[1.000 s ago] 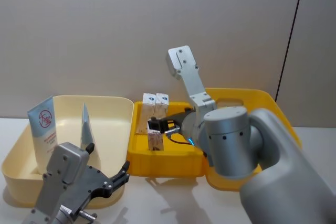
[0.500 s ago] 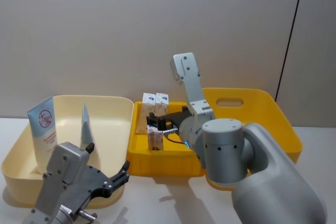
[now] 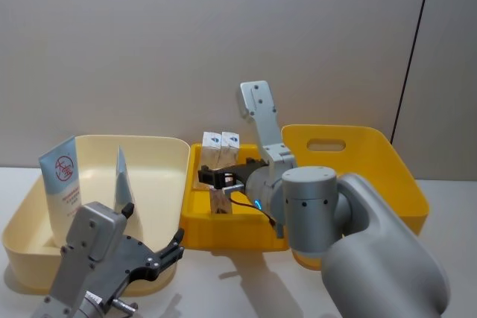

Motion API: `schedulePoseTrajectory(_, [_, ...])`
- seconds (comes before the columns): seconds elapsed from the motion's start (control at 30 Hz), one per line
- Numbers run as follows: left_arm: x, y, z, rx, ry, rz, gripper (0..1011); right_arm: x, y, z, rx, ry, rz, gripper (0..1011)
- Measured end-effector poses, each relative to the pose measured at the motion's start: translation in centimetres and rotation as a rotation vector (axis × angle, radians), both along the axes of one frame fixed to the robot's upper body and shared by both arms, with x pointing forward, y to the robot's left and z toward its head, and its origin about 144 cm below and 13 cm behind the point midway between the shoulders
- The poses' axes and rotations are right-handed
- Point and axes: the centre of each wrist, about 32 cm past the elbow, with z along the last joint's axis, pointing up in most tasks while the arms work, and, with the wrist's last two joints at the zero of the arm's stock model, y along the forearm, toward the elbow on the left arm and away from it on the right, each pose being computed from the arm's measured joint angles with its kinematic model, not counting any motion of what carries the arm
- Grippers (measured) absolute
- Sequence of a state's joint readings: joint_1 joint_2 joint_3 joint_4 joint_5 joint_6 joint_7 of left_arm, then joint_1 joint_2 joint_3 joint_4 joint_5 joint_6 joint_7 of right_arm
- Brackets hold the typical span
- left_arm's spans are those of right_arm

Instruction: Bimanual collaborative sorting of washing and personal care products

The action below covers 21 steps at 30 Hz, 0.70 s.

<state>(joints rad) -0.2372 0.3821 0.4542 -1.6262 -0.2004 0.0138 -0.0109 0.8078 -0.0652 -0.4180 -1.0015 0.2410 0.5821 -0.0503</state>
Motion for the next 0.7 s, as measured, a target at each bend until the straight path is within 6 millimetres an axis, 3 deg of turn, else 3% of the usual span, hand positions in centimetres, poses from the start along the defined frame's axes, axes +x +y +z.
schedulePoseTrajectory(0.7, [0.0,0.0,0.0,0.0,0.0,0.0,1003,1.6,0.8,0.1,-0.075,0.093,-0.024,1001])
